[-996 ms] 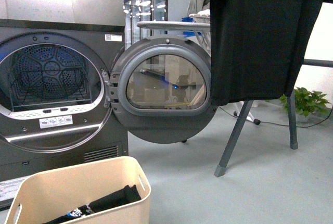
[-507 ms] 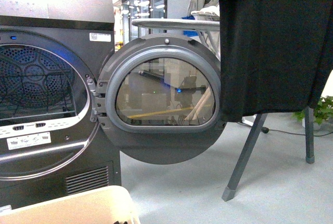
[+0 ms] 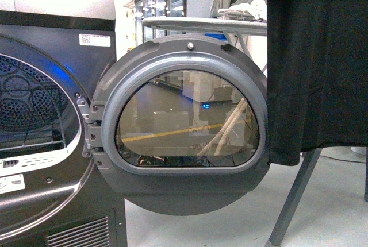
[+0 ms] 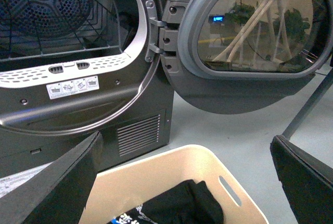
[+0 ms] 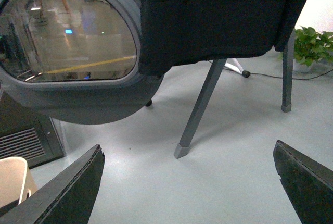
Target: Move hamper under clothes hanger
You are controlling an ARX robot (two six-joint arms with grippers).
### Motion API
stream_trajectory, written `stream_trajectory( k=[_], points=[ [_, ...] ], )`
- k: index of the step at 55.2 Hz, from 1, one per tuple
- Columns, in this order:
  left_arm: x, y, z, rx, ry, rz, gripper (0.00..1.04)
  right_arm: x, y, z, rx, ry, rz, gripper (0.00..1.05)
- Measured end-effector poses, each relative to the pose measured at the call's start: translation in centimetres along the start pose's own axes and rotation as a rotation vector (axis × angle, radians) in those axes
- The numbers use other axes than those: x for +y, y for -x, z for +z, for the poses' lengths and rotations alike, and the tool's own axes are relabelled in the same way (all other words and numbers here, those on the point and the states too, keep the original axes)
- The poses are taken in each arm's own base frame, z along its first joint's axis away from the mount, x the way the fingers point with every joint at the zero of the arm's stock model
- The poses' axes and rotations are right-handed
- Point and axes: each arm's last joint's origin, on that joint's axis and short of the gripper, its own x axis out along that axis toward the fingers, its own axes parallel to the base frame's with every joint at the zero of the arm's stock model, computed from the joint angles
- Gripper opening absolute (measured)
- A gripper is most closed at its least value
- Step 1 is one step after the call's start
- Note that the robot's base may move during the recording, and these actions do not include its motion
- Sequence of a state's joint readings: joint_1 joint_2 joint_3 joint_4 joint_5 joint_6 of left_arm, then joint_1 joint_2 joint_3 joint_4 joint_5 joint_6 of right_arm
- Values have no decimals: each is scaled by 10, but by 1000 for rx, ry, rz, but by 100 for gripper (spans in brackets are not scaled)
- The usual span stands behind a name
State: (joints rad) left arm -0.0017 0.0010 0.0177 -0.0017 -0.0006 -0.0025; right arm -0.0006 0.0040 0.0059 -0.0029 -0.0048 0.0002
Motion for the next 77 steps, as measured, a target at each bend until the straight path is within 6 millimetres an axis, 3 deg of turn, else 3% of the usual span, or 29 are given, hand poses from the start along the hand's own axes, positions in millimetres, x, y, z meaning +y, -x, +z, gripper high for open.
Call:
stream_trajectory(
  k=[77],
  points=[
    [0,0,0,0,0,0,98,0,0,0,0,0,-3,97]
  ],
)
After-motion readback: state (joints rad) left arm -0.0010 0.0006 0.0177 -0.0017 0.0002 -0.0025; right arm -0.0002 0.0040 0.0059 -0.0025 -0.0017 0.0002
